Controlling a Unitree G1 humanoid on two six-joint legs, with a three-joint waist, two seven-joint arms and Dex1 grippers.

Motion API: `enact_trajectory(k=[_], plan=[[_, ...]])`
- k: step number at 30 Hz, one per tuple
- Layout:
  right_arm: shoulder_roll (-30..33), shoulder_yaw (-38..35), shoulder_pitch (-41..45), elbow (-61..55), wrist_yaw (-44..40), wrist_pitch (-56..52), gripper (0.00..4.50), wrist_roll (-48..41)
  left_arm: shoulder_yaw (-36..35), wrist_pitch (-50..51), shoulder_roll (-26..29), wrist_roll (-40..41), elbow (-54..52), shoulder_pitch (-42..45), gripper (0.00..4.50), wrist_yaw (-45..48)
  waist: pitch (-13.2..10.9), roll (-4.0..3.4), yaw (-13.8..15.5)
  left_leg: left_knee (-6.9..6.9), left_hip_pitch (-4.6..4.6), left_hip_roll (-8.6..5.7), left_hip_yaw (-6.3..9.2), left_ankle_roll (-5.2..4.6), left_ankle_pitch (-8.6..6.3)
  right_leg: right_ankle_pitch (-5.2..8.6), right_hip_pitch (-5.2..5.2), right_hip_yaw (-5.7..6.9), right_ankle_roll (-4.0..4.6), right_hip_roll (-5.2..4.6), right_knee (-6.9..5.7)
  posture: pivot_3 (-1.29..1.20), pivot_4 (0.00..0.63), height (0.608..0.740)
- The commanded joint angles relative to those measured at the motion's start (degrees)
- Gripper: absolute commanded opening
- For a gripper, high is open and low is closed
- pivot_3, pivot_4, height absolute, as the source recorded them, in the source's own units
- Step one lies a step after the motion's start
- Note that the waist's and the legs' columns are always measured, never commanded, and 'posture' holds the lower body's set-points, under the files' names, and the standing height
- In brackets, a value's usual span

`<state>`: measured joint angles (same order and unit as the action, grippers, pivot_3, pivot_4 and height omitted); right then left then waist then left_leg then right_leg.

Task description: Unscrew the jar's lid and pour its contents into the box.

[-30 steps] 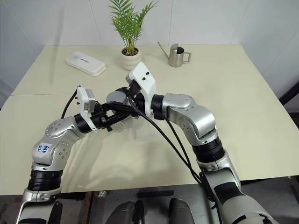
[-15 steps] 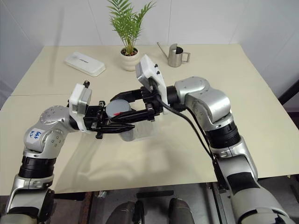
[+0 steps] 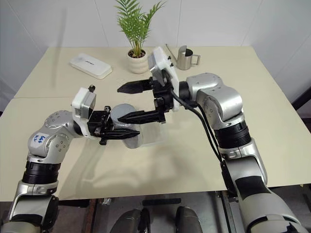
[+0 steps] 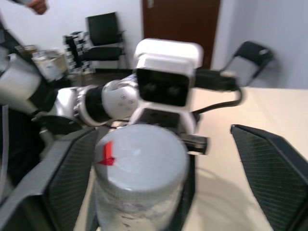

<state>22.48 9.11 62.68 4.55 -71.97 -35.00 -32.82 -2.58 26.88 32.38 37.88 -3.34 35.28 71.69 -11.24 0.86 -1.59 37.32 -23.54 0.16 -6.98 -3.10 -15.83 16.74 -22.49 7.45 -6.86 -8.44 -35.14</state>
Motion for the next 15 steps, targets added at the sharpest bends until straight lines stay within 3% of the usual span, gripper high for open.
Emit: enact_trajectory(k=[1,7,15], plan=[[0.0,-2.3,-0.4,-4.8,1.5,0.2,4.48,-1.3,-2.6,-2.0,0.8,-0.9,1.0,-0.2,2.03,-2.1,0.0,0.0,0.0,0.0,0.0,0.0,0.0,0.0,0.0,0.0,0.0,0.0,0.0,0.01,0.0,0.0,0.15,0.74],[-2.4,-0.1,-3.0,-9.0,8.2,-0.9,4.48,1.0,-2.4,-4.8,0.0,-3.8,2.8,0.0,2.03,-5.6,0.0,0.0,-0.1,-0.02,0.0,0.0,-0.01,0.0,0.0,0.0,-0.01,0.0,0.0,-0.01,0.0,0.0,0.15,0.74],[-6.1,1.9,-1.9,-4.8,14.4,0.4,4.48,5.6,-0.9,-5.0,-1.3,-4.6,1.7,0.8,2.03,-7.3,0.0,0.0,0.0,0.0,0.01,-0.02,-0.01,0.0,0.0,0.0,-0.04,-0.01,0.0,-0.01,-0.1,0.0,0.15,0.74]])
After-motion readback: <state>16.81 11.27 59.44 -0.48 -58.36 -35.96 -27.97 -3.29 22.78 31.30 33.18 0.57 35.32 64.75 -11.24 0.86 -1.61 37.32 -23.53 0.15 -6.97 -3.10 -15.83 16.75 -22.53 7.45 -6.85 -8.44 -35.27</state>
